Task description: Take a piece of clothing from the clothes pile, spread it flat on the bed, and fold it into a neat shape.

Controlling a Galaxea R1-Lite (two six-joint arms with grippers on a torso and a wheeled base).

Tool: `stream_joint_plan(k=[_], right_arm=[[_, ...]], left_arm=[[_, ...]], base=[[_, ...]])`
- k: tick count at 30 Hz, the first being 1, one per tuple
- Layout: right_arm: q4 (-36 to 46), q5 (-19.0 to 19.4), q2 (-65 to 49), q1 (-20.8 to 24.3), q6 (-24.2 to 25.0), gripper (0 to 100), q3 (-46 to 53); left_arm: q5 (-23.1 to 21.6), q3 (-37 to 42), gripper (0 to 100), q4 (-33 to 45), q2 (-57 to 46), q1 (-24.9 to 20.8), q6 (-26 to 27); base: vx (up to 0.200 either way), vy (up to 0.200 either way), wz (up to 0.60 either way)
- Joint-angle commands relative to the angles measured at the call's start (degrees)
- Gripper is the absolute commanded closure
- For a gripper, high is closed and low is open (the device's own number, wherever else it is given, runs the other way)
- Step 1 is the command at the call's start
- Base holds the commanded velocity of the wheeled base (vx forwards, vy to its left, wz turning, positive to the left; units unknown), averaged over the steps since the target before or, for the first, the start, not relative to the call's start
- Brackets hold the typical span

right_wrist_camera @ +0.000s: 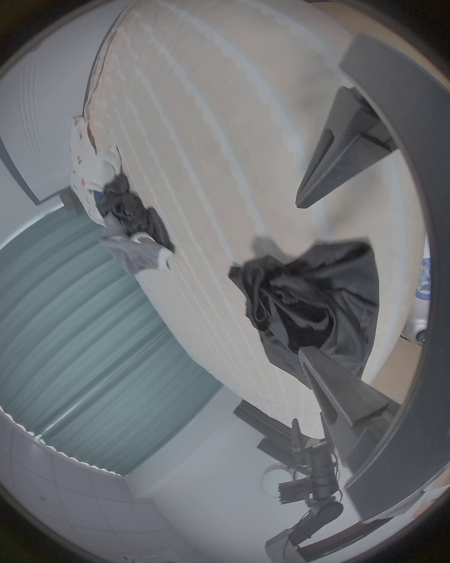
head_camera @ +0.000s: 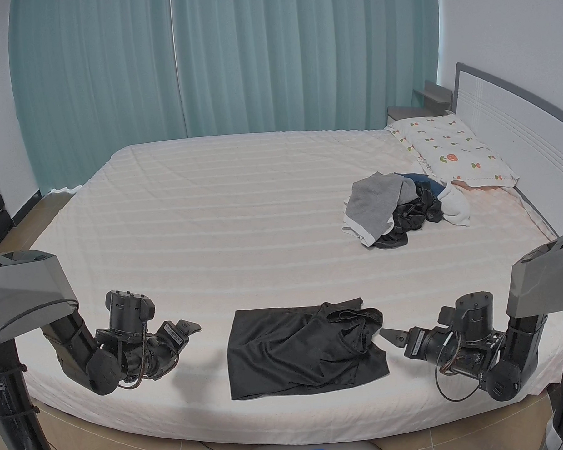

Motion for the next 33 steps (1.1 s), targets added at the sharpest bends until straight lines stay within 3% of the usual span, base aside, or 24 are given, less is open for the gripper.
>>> stream_joint_plan(k=[1, 4, 8, 9, 21, 22, 33], right_arm=[[9.0, -0.27, -0.17, 2.59, -3.4, 0, -9.86], [10.58, -1.24, -0.34, 4.09, -4.19, 0, -10.74], [10.4, -5.54, 0.8, 5.14, -4.55, 0, -10.21], [10.84, -8.18, 0.89, 5.23, -4.63, 0, -10.74], [13.13, -11.87, 3.53, 4.79, -6.83, 0, -10.74], [13.48, -11.87, 3.53, 4.7, -7.01, 100, -10.65], [18.58, -12.93, -3.94, 1.89, -12.81, 100, -5.99]], left_arm=[[-1.42, -0.24, 0, -0.27, 2.33, 0.63, -0.15], [-2.04, -0.16, 0, -0.27, 2.95, 0.63, -0.06], [-2.21, 0.37, 0, -0.71, 3.13, 0.63, 0.2], [-2.13, 0.28, 0, -0.97, 3.3, 0.55, 0.29], [-2.04, 0.11, 0, -1.06, 3.65, 0.46, 0.47], [-2.04, 0.11, 0, -1.06, 3.74, 0.46, 0.47], [-1.95, -0.07, 0, -1.06, 3.92, 0.46, 0.47]], base=[[0.0, 0.2, 0.0], [0.0, 0.2, 0.0], [0.0, 0.15, 0.0], [0.0, 0.0, 0.0], [0.0, 0.0, 0.0], [0.0, 0.0, 0.0], [0.0, 0.0, 0.0]])
